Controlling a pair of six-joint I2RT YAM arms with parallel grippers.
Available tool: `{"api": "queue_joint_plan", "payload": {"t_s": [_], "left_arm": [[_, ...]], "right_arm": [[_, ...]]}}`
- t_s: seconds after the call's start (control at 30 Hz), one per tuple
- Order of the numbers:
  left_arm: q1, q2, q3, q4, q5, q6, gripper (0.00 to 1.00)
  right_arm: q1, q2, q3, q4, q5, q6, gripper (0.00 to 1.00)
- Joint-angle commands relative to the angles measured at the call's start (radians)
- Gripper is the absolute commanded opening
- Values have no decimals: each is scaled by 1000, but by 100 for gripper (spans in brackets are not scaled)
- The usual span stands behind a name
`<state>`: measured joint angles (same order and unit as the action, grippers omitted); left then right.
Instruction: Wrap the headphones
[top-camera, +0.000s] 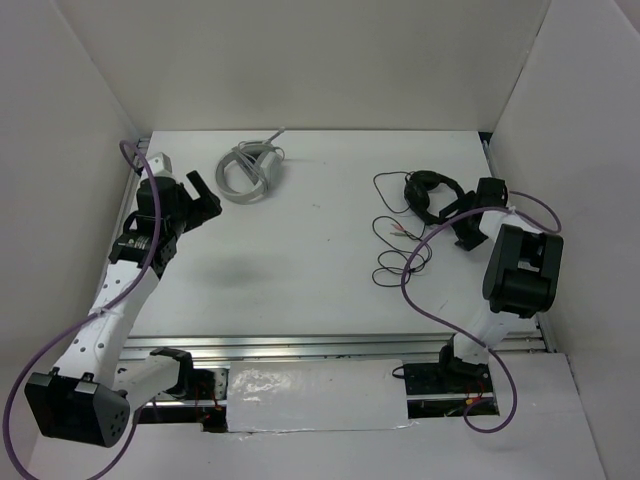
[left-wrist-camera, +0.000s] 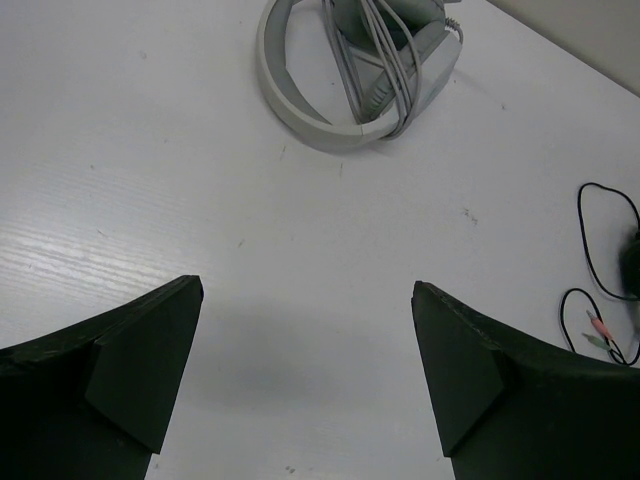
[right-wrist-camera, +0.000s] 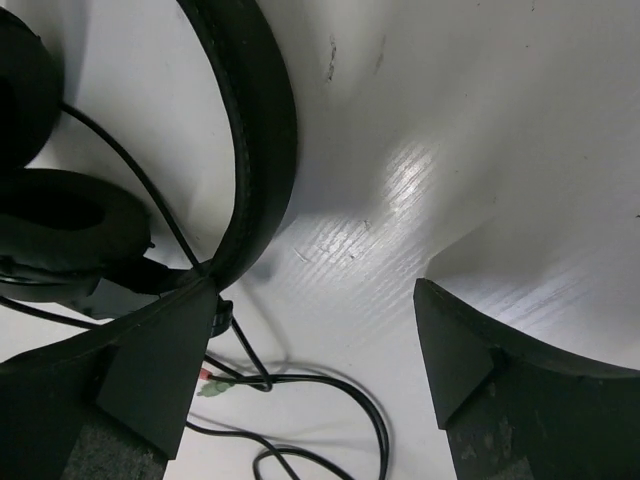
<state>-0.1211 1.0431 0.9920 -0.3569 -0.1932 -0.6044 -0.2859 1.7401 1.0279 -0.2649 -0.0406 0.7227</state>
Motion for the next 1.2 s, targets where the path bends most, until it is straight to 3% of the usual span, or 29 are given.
{"api": "queue_joint_plan", "payload": {"t_s": [0.0, 0.23, 0.57, 0.87, 0.97, 1.0, 1.07, 1.17], "left_arm": [[-3, 1, 10, 64, 11, 17, 99], [-3, 8, 7, 73, 15, 18, 99], [-2, 18, 19, 65, -8, 28, 99], [1, 8, 30, 58, 1, 31, 99], [1, 5, 31, 58, 12, 29, 99], [0, 2, 34, 56, 15, 35, 99], [1, 0, 42, 58, 27, 40, 99], [0, 5, 50, 59, 60, 57, 99]], "right_arm": [[-1, 3, 49, 43, 37, 67, 87], [-1, -93, 40, 30, 93, 86, 88], [-1, 77, 207, -95, 84, 101, 88], [10, 217, 324, -177, 90, 92, 76], [13, 213, 325, -169, 102, 84, 49], [14, 210, 324, -162, 102, 75, 33], [25, 181, 322, -139, 113, 31, 16], [43, 121, 337, -122, 145, -73, 0]]}}
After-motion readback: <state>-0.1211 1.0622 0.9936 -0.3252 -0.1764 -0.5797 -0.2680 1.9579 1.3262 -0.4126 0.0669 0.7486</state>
